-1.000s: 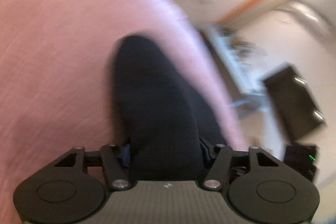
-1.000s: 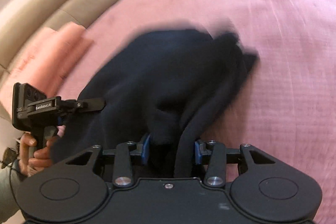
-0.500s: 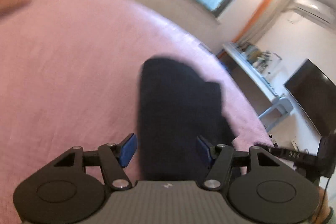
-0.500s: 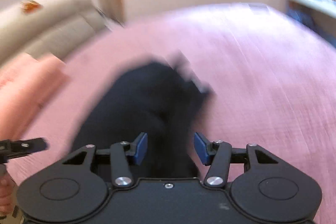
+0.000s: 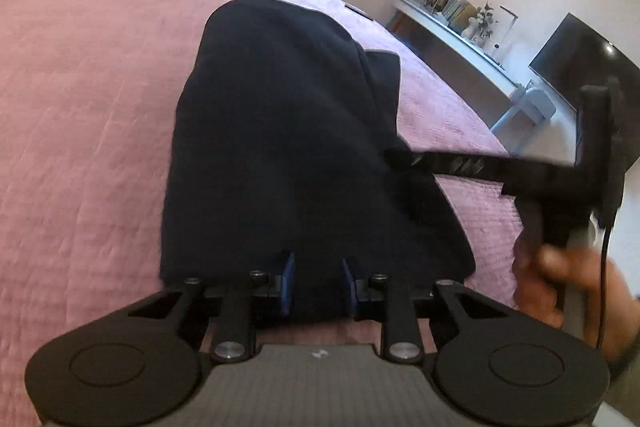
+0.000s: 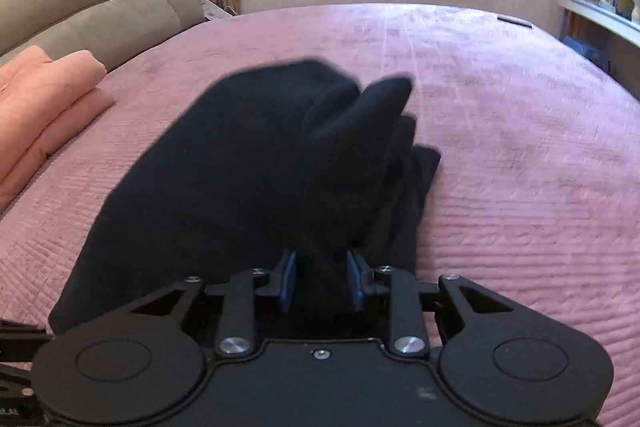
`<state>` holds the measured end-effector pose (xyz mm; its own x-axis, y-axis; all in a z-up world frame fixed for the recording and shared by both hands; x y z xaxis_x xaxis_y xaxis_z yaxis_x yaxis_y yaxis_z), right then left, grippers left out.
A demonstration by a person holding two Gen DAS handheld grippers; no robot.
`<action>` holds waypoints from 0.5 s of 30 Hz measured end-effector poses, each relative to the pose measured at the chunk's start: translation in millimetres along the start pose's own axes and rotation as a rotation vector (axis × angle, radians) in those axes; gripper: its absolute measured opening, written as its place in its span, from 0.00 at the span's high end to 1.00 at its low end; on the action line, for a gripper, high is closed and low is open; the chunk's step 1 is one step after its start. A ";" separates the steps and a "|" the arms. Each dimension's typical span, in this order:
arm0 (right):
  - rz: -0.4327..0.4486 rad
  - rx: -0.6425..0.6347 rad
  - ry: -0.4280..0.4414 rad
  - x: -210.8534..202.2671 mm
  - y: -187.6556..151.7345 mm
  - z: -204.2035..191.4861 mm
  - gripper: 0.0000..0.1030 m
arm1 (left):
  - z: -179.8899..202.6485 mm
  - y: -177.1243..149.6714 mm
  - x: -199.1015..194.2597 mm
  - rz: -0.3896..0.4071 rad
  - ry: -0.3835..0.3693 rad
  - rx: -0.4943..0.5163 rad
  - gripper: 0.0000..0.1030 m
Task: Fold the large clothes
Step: 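Release the bundle and raise both grippers away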
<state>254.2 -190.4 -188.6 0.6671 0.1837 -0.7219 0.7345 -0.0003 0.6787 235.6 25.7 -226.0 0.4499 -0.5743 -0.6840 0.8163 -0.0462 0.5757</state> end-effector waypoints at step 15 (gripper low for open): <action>0.088 -0.036 -0.240 113.1 76.3 44.1 0.33 | -7.3 16.9 4.7 0.045 -0.127 -0.016 0.56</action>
<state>391.2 -212.9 -224.5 0.7421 -0.0541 -0.6681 0.6700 0.0295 0.7418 254.2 28.2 -222.8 0.4370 -0.6746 -0.5949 0.8028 -0.0057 0.5962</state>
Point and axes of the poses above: each gripper's, at about its wrist camera, not at the fingertips, and x roughly the way its jaws point, z to its right, y to its top, the point moved 3 cm from there along x, roughly the way its jaws point, and after that the axes turned 4 degrees about -z, right-handed, at the moved point
